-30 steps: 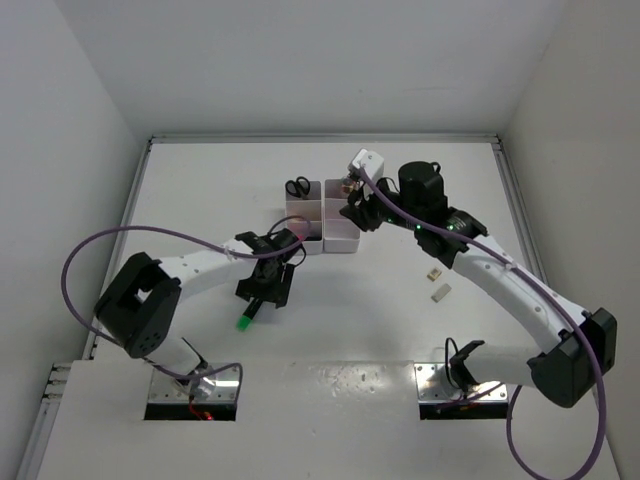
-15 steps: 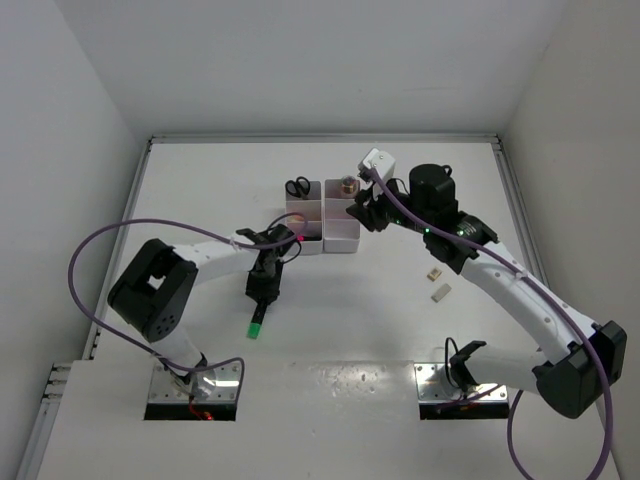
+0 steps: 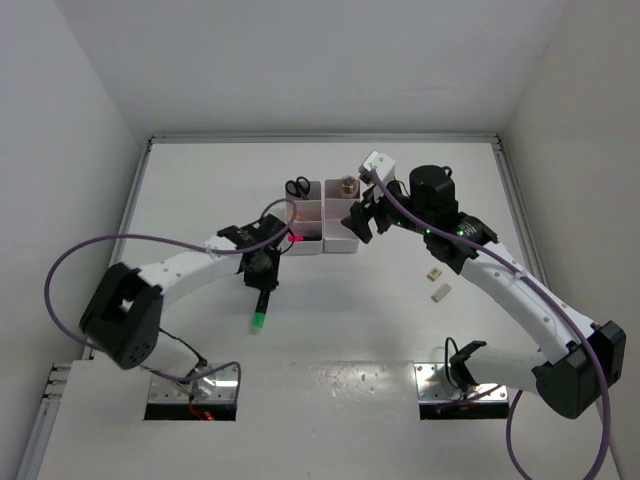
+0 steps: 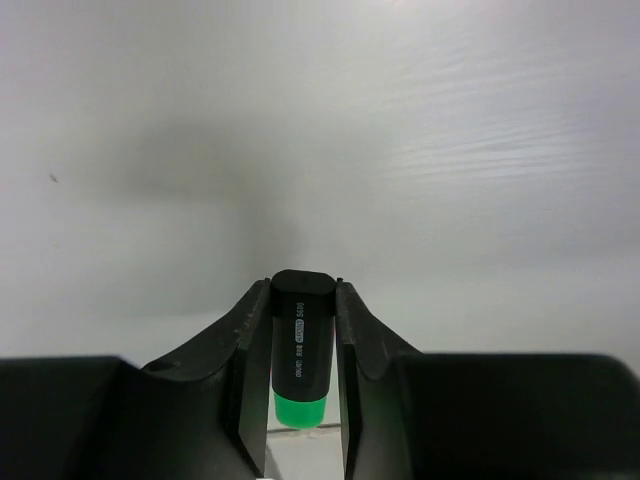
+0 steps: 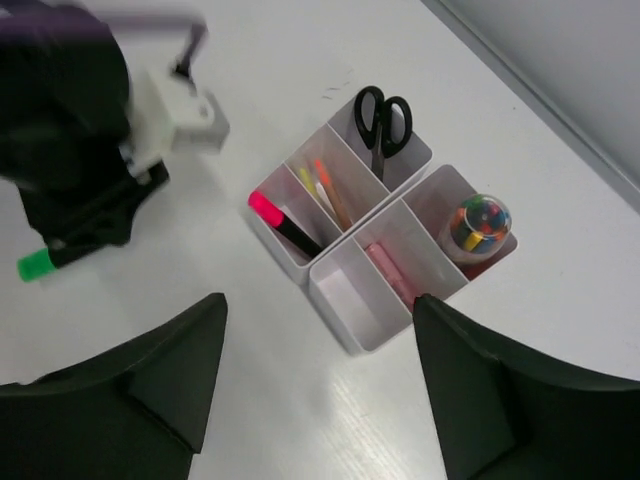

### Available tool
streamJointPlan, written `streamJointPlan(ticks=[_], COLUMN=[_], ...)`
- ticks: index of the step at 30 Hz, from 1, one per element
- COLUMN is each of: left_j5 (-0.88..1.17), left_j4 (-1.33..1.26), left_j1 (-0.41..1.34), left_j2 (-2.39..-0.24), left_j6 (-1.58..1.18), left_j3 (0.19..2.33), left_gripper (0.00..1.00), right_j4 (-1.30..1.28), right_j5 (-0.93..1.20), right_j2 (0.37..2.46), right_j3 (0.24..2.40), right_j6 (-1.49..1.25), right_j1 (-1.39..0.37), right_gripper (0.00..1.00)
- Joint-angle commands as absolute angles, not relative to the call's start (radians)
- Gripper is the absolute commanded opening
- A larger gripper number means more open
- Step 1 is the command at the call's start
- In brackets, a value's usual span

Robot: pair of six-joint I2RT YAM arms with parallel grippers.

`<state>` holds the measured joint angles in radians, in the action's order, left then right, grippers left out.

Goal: Sort the stationery into containers
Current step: Pick up the stationery from the center of the board, then place the stationery in the storage box.

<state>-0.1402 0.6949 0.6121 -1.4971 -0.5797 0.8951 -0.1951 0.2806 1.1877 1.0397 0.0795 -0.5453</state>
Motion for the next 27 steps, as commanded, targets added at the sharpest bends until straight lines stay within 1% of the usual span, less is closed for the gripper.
streamJointPlan(ticks=[1,2,3,4,5,8,9,10,12,13,15,19,22,27], left_j5=[-0.138,-0.149,-0.158,-0.196,-0.228,-0.504,-0.612,-0.784,-0.949,-1.048,-1.098,-1.083,-1.092,-1.092], left_j4=[0.669,0.617,0.576,0.524,0.412,0.223,0.118,0.05,-0.058,-0.058,-0.045,-0.248,-0.323,-0.362], left_j1=[0.636,0.646,0.646,0.646,0.655,0.721,0.744,0.764,0.817,0.827,0.827,0.816,0.816,0.805], left_j2=[-1.304,-1.278,-1.252,-1.209,-1.192,-1.143,-1.105,-1.089,-1.078,-1.095,-1.136,-1.235,-1.319,-1.394], left_j6=[-0.623,-0.633,-0.644,-0.659,-0.678,-0.783,-0.887,-0.92,-1.001,-1.082,-1.162,-1.068,-1.016,-0.983], left_j3=[1.035,1.052,1.063,1.063,1.051,0.968,0.938,0.869,0.825,0.825,0.836,0.845,0.885,0.911], left_gripper=[0.0,0.0,0.0,0.0,0.0,0.0,0.0,0.0,0.0,0.0,0.0,0.0,0.0,0.0], right_j4=[-0.19,-0.19,-0.177,-0.176,-0.145,-0.112,-0.112,-0.112,-0.112,-0.112,-0.103,-0.103,-0.103,-0.094], right_j5=[0.324,0.324,0.298,0.298,0.278,0.25,0.25,0.241,0.232,0.232,0.223,0.213,0.213,0.192], right_j2=[1.177,1.186,1.186,1.186,1.186,1.177,1.177,1.177,1.186,1.186,1.186,1.195,1.206,1.206], right_j3=[1.028,1.028,1.019,1.003,0.994,0.973,0.973,0.963,0.963,0.963,0.953,0.953,0.943,0.943], right_j6=[0.115,0.124,0.124,0.124,0.124,0.114,0.114,0.114,0.114,0.114,0.114,0.114,0.114,0.114], right_j1=[-0.543,-0.543,-0.543,-0.543,-0.543,-0.543,-0.543,-0.543,-0.543,-0.543,-0.543,-0.543,-0.543,-0.543], right_gripper=[0.73,0.13,0.0,0.0,0.0,0.0,0.0,0.0,0.0,0.0,0.0,0.0,0.0,0.0])
